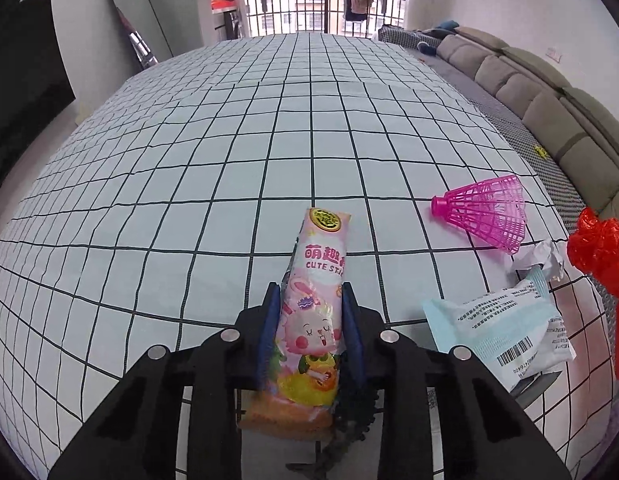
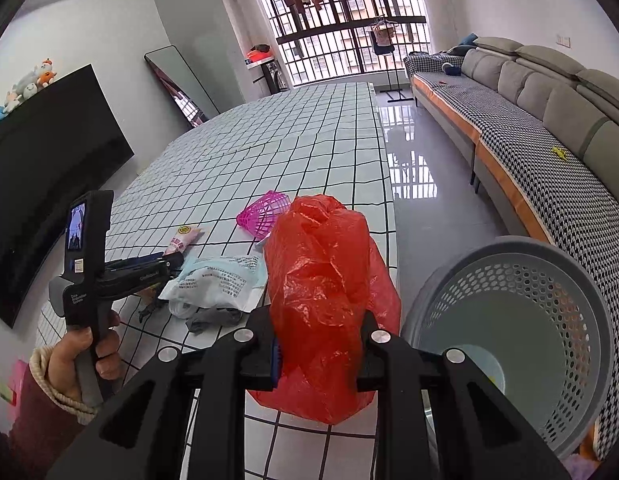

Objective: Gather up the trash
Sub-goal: 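Grasp the pink snack wrapper with the left tool while right holds bag, then carry the wrapper and red bag over the grey wastebasket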

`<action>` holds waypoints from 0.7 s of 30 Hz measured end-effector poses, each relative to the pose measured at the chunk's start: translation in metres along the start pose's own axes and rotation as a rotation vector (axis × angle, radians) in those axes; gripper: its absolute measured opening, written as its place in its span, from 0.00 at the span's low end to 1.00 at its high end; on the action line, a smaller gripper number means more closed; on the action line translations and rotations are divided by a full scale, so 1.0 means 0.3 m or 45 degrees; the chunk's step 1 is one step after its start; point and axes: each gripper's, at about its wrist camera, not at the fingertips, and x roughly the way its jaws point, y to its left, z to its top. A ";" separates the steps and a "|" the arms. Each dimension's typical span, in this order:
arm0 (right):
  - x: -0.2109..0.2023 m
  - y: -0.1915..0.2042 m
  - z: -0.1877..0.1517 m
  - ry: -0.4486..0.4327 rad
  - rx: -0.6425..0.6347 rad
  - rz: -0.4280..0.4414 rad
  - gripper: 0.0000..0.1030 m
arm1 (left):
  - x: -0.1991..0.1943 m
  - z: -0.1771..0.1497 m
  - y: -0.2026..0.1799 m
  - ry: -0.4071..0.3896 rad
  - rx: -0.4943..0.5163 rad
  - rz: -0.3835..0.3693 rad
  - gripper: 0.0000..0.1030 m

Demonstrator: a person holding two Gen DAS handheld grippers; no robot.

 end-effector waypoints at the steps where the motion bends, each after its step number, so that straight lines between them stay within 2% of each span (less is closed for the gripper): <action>1: -0.003 0.003 0.000 -0.002 -0.001 0.000 0.21 | -0.009 0.001 0.000 -0.011 -0.001 0.005 0.27; 13: -0.079 0.013 -0.013 -0.033 0.006 -0.026 0.21 | -0.152 0.037 0.055 -0.123 -0.046 0.022 0.27; 21: -0.154 -0.015 -0.059 -0.037 0.030 -0.062 0.21 | -0.263 -0.013 0.012 -0.151 -0.035 -0.011 0.27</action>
